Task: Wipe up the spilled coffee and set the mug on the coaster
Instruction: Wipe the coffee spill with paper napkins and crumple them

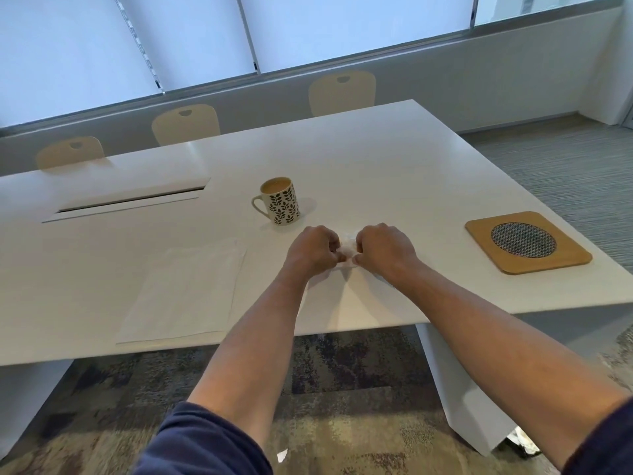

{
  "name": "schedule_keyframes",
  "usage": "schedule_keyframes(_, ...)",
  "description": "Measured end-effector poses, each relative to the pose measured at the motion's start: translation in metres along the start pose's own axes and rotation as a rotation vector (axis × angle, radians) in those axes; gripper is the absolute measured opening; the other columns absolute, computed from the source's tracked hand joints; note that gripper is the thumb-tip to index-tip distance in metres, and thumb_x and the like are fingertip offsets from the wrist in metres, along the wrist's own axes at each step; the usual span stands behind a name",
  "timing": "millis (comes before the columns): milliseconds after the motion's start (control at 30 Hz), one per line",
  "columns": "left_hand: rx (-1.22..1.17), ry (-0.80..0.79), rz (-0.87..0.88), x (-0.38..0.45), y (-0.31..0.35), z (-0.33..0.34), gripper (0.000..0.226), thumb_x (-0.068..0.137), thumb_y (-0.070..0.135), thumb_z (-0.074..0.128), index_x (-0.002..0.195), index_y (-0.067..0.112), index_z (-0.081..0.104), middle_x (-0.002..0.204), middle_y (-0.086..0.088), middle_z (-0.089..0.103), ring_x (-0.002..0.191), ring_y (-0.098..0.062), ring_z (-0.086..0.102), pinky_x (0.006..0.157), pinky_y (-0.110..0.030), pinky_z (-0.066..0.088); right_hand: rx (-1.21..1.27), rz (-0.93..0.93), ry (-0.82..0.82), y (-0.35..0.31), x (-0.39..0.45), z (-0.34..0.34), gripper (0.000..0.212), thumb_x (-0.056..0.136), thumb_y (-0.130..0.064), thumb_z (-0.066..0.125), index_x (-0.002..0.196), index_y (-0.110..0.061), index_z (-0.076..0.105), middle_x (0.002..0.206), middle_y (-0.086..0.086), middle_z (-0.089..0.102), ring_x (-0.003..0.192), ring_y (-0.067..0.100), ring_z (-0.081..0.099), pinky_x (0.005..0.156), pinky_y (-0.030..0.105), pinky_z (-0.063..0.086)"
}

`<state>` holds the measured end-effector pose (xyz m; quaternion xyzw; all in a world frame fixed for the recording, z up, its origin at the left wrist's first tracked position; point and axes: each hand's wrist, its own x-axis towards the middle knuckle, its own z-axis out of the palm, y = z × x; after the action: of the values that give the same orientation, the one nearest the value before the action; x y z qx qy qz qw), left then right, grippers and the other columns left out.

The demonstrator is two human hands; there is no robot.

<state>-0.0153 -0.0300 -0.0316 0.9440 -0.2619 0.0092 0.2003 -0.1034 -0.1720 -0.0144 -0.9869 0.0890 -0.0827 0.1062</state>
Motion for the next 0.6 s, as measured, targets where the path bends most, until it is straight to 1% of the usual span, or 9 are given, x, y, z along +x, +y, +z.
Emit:
schedule_keyframes(67, -0.001, -0.009, 0.0, -0.001, -0.001, -0.001, 0.014, 0.077, 0.026, 0.085, 0.072, 0.023, 0.072, 0.076, 0.003, 0.071, 0.073, -0.018, 0.067, 0.063, -0.028, 0.052, -0.06, -0.017, 0.047, -0.003, -0.003, 0.001, 0.018, 0.086, -0.029, 0.073, 0.098, -0.015, 0.07, 0.087, 0.006, 0.071, 0.079, 0.028, 0.069, 0.061, 0.031, 0.046)
schedule_keyframes(133, -0.015, 0.002, -0.006, -0.003, -0.001, -0.001, 0.014, 0.076, 0.024, 0.085, 0.072, 0.02, 0.072, 0.075, 0.003, 0.071, 0.072, -0.017, 0.066, 0.063, -0.03, 0.052, -0.135, -0.054, 0.097, -0.006, -0.006, 0.002, 0.016, 0.089, -0.024, 0.069, 0.103, -0.017, 0.066, 0.088, 0.006, 0.071, 0.081, 0.029, 0.069, 0.06, 0.032, 0.041)
schedule_keyframes(200, -0.04, 0.038, -0.02, -0.004, -0.002, 0.001, 0.011, 0.075, 0.022, 0.084, 0.075, 0.019, 0.073, 0.076, 0.003, 0.071, 0.073, -0.018, 0.066, 0.066, -0.031, 0.053, -0.197, -0.1, 0.131, -0.009, -0.008, 0.003, 0.013, 0.092, -0.016, 0.062, 0.104, -0.018, 0.066, 0.09, 0.005, 0.07, 0.082, 0.028, 0.07, 0.06, 0.032, 0.041)
schedule_keyframes(300, -0.097, 0.068, -0.043, -0.006, -0.004, 0.003, 0.02, 0.07, 0.024, 0.087, 0.071, 0.024, 0.067, 0.075, 0.006, 0.07, 0.072, -0.016, 0.065, 0.064, -0.03, 0.051, -0.27, -0.198, 0.119, -0.012, -0.008, 0.006, 0.021, 0.095, -0.009, 0.053, 0.102, -0.016, 0.071, 0.094, 0.005, 0.07, 0.084, 0.027, 0.071, 0.06, 0.032, 0.043)
schedule_keyframes(367, -0.113, 0.057, -0.037, -0.006, -0.004, 0.001, 0.022, 0.067, 0.021, 0.088, 0.069, 0.022, 0.066, 0.072, 0.007, 0.069, 0.071, -0.016, 0.065, 0.063, -0.032, 0.052, -0.275, -0.251, 0.085, -0.016, -0.009, 0.008, 0.023, 0.098, -0.011, 0.05, 0.101, -0.013, 0.073, 0.096, 0.007, 0.07, 0.086, 0.027, 0.071, 0.061, 0.033, 0.043)
schedule_keyframes(433, -0.111, 0.033, -0.016, -0.004, -0.005, -0.003, 0.017, 0.067, 0.013, 0.084, 0.07, 0.02, 0.069, 0.071, 0.005, 0.07, 0.072, -0.016, 0.067, 0.066, -0.034, 0.056, -0.249, -0.262, 0.073, -0.02, -0.01, 0.009, 0.024, 0.102, -0.02, 0.052, 0.1, -0.012, 0.074, 0.097, 0.007, 0.071, 0.087, 0.026, 0.071, 0.063, 0.032, 0.043)
schedule_keyframes(500, -0.118, -0.012, 0.001, -0.001, -0.009, -0.006, 0.014, 0.068, 0.008, 0.083, 0.071, 0.018, 0.073, 0.071, 0.003, 0.072, 0.071, -0.015, 0.068, 0.067, -0.032, 0.058, -0.228, -0.253, 0.062, -0.022, -0.009, 0.011, 0.024, 0.102, -0.026, 0.055, 0.1, -0.013, 0.075, 0.096, 0.007, 0.072, 0.086, 0.026, 0.072, 0.064, 0.032, 0.044)
schedule_keyframes(533, -0.123, -0.037, 0.006, 0.0, -0.011, -0.008, 0.013, 0.068, 0.009, 0.085, 0.071, 0.017, 0.076, 0.07, 0.003, 0.073, 0.069, -0.013, 0.068, 0.066, -0.03, 0.057, -0.22, -0.246, 0.051, -0.023, -0.008, 0.011, 0.023, 0.101, -0.025, 0.056, 0.1, -0.013, 0.075, 0.096, 0.007, 0.072, 0.086, 0.027, 0.072, 0.065, 0.032, 0.046)
schedule_keyframes(600, -0.128, -0.07, 0.014, 0.0, -0.014, -0.011, 0.012, 0.067, 0.012, 0.089, 0.074, 0.018, 0.081, 0.07, 0.006, 0.075, 0.068, -0.008, 0.069, 0.066, -0.026, 0.057, -0.196, -0.227, 0.02, -0.024, -0.007, 0.012, 0.021, 0.098, -0.015, 0.055, 0.099, -0.011, 0.076, 0.095, 0.009, 0.073, 0.088, 0.029, 0.072, 0.069, 0.033, 0.05)
